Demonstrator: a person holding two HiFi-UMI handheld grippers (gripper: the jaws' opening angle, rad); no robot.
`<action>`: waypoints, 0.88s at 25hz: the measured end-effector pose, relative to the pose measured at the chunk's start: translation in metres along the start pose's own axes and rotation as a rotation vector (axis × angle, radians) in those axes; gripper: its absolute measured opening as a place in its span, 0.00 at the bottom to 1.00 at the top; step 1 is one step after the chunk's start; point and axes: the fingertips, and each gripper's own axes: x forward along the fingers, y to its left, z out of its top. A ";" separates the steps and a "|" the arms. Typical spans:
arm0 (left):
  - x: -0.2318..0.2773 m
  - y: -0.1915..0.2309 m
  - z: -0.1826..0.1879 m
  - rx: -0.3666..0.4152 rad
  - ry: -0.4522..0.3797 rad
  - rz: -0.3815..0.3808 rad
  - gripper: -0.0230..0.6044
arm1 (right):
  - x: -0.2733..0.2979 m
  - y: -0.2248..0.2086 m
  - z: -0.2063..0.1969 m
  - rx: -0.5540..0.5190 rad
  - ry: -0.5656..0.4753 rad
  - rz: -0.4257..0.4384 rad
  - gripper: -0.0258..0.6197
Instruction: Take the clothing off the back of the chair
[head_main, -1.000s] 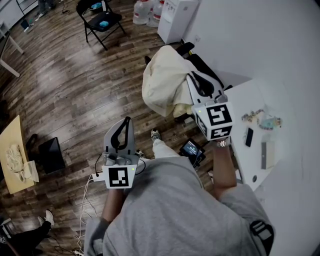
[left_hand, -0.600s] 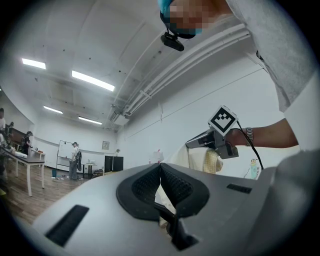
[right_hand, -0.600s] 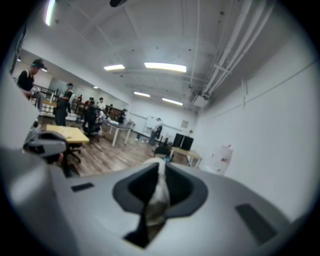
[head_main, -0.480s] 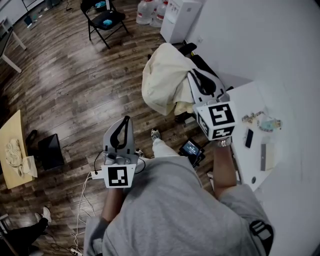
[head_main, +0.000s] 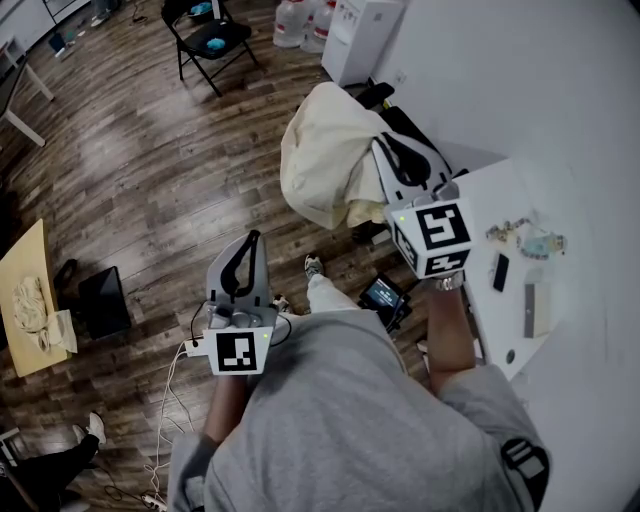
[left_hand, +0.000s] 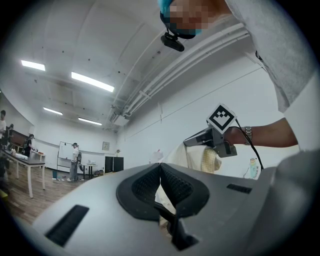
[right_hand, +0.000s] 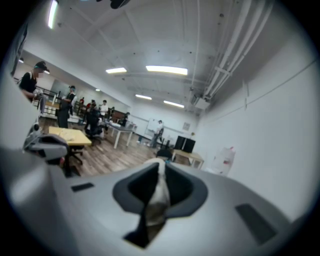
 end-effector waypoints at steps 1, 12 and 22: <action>0.000 0.000 0.000 -0.002 0.001 0.000 0.10 | 0.000 0.000 0.001 -0.001 -0.002 0.002 0.13; -0.006 0.003 -0.001 0.003 0.005 0.014 0.10 | 0.002 0.014 0.012 -0.012 -0.025 0.029 0.13; -0.012 0.013 0.001 0.009 -0.005 0.036 0.10 | 0.010 0.029 0.018 -0.019 -0.030 0.060 0.13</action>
